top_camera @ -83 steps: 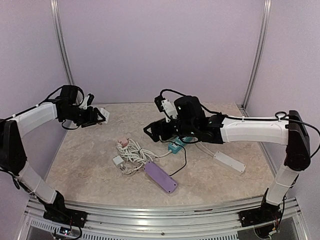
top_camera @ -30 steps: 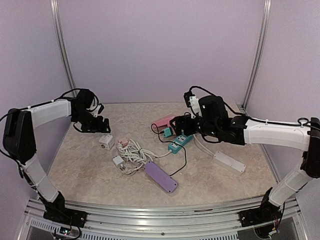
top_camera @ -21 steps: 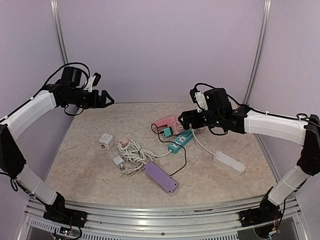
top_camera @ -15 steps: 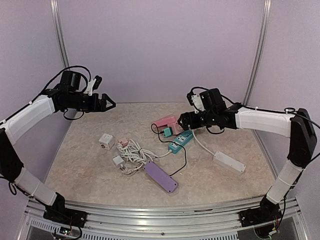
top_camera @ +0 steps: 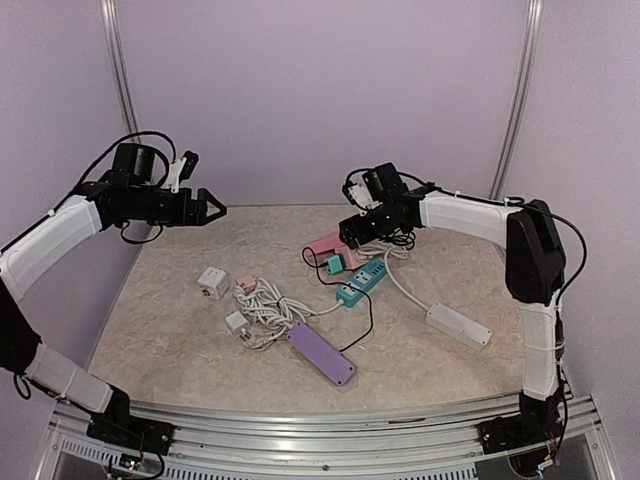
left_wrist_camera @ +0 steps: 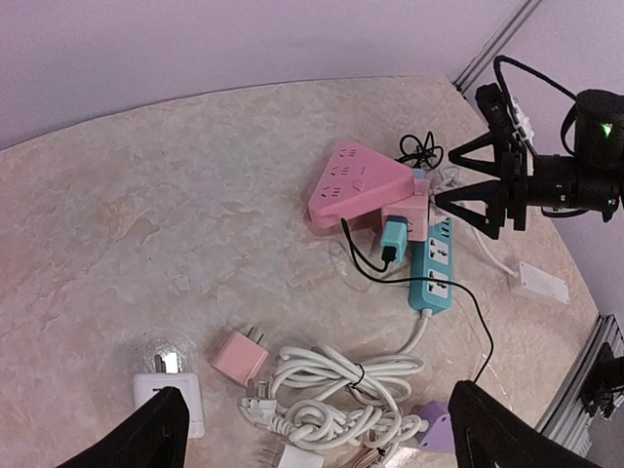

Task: Pull the plug off the socket
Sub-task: Pick up the socket from the center of the board, then remove the plug from the socket.

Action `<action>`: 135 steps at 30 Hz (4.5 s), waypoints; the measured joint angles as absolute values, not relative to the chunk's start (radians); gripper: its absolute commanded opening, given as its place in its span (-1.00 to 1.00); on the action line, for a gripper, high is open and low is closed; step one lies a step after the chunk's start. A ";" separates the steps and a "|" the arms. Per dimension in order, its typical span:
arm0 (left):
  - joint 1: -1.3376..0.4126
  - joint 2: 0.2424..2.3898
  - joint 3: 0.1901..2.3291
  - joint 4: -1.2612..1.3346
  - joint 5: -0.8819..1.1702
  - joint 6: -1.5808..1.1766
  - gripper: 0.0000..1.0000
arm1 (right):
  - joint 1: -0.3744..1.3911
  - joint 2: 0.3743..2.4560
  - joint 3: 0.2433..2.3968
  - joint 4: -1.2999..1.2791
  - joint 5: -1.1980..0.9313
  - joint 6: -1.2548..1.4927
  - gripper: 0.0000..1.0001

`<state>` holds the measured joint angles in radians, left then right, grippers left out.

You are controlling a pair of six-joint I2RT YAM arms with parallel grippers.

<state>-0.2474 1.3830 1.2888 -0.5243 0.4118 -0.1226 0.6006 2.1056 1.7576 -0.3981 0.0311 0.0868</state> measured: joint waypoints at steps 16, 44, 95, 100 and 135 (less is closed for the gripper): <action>-0.263 1.387 1.288 -0.524 0.417 -0.125 0.74 | 0.586 2.252 1.990 -0.654 -0.025 -0.010 0.57; -0.298 1.417 1.289 -0.525 0.410 -0.125 0.74 | 0.584 2.326 2.023 -0.630 -0.053 0.055 -0.55; -0.603 1.355 1.138 -0.287 0.477 -0.113 0.27 | 1.007 1.804 1.482 -0.241 0.390 0.308 -0.97; -0.604 1.432 1.143 -0.327 0.475 -0.112 0.24 | 1.028 1.807 1.502 -0.247 0.387 0.303 -0.97; -0.640 1.524 1.207 -0.450 0.310 -0.097 -0.18 | 1.061 1.848 1.572 -0.293 0.410 0.251 -0.97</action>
